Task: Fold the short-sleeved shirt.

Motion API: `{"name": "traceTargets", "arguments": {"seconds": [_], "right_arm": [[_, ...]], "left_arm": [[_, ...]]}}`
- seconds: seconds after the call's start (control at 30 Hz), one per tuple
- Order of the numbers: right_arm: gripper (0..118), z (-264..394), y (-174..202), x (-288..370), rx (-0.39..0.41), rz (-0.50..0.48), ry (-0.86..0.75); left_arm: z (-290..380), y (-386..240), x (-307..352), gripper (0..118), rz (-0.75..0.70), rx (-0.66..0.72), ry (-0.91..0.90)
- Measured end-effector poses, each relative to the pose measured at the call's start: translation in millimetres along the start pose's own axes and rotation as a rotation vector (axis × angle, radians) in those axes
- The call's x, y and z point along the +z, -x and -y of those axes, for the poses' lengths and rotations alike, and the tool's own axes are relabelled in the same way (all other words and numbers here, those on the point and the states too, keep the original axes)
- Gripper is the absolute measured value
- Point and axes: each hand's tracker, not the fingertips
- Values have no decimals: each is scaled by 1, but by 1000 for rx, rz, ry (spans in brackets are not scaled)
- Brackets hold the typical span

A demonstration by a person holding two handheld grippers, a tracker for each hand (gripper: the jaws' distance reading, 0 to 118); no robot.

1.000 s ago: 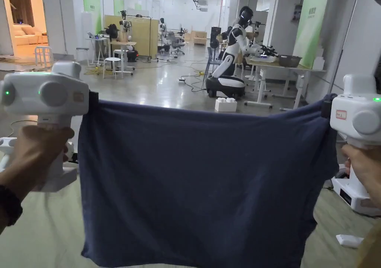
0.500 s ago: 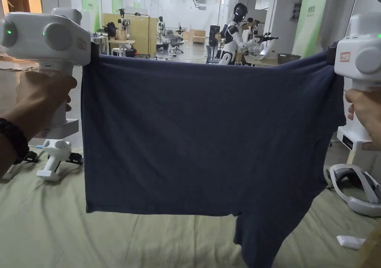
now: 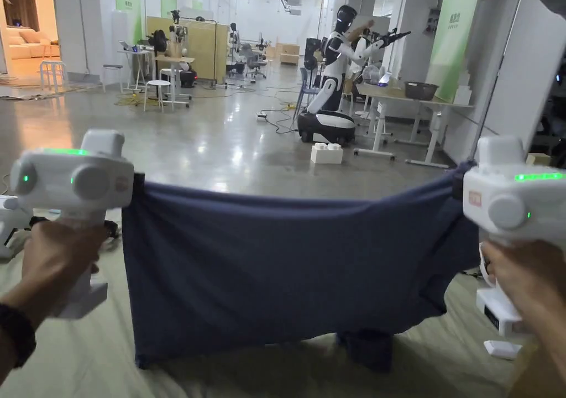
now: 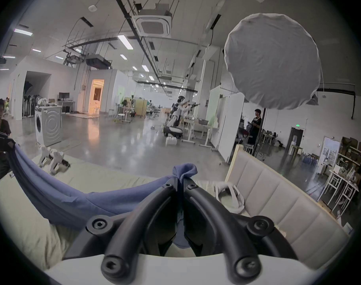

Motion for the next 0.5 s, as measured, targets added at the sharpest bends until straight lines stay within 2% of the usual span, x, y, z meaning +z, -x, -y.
{"name": "traceTargets", "arguments": {"seconds": [0.33, 0.5], "right_arm": [[6, 104, 3, 90, -22, -35, 28], [6, 140, 4, 151, -46, -51, 35]], "left_arm": [[117, 10, 84, 9, 60, 93, 21], [161, 22, 134, 9, 62, 77, 17]]}}
